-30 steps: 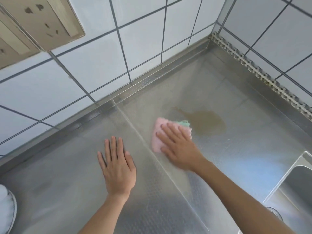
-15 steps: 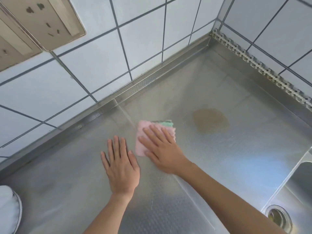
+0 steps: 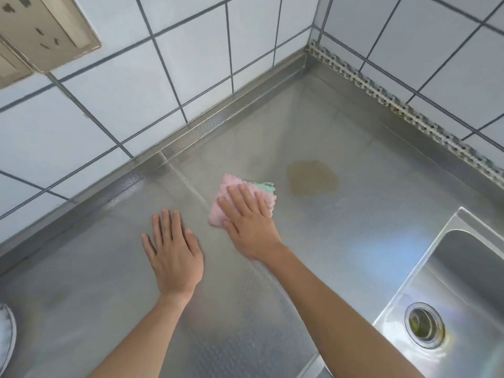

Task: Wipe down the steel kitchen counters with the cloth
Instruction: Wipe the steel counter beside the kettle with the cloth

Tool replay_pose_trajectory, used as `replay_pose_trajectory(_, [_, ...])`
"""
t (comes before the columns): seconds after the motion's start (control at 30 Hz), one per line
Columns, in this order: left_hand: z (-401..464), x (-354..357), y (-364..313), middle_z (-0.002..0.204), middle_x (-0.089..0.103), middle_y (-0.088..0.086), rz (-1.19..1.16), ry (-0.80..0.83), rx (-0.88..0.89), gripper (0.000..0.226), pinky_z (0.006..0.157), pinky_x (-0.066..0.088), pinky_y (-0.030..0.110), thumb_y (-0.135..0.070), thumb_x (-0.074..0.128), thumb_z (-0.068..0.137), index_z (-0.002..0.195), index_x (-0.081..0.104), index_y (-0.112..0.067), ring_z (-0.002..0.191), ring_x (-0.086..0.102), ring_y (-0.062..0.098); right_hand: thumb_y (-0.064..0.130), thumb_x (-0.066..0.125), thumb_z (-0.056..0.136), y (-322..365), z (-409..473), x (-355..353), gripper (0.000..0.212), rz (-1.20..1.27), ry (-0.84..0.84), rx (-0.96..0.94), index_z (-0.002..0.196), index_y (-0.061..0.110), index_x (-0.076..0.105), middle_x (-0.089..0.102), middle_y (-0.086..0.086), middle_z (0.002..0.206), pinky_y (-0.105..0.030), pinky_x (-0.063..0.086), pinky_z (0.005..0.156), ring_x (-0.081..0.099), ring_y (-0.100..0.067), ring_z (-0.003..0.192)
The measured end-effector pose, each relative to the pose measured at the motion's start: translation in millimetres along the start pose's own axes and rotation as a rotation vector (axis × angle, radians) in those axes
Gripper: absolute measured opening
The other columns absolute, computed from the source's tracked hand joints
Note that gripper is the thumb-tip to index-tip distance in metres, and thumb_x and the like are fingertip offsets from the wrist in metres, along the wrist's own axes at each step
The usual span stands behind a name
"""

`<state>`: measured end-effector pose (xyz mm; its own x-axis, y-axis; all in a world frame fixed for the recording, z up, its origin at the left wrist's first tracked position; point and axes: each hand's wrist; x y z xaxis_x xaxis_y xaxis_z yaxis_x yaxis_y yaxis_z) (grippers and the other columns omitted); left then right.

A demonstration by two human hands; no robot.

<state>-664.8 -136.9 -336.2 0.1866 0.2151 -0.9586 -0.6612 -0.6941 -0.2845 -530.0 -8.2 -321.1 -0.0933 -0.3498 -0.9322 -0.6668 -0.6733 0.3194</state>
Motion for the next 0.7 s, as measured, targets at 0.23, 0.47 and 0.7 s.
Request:
replay_pose_trajectory(0.23, [6,-6,-16,0.160,0.046,0.015,-0.039,0.008,-0.005,0.044,0.121,0.022,0.063,-0.009,0.049,0.102,0.146,0.050,-0.001,0.157,0.028,0.034,0.046,0.032,0.108,-89,-130,-11,0.055,-0.031,-0.020,0.079,0.161,0.032,0.026,0.011,0.006,0.171,-0.049,0.011,0.128,0.005,-0.021,0.160])
replay_pose_trajectory(0.47, [17,13,-87,0.163,0.043,0.010,-0.146,0.117,0.282,0.044,0.126,0.023,0.055,-0.016,0.050,0.105,0.148,0.052,-0.008,0.157,0.029,0.030,0.044,0.030,0.110,-104,-66,-24,0.055,0.066,-0.121,0.542,0.163,0.032,0.018,0.000,-0.001,0.173,-0.050,-0.006,0.127,-0.009,-0.027,0.159])
replay_pose_trajectory(0.7, [11,43,-104,0.168,0.035,0.007,-0.042,0.004,0.237,0.053,0.128,0.016,0.059,-0.029,0.033,0.105,0.154,0.044,-0.015,0.160,0.021,0.027,0.043,0.035,0.110,-84,-126,2,0.054,-0.014,-0.066,0.033,0.162,0.031,0.024,0.009,0.002,0.173,-0.052,0.009,0.128,0.003,-0.024,0.160])
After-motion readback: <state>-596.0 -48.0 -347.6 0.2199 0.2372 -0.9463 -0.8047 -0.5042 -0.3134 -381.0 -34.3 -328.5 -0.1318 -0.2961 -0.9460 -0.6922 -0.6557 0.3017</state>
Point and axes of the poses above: each hand's wrist, its own z-axis towards the middle knuckle, its own x-axis out of the palm, y = z × x
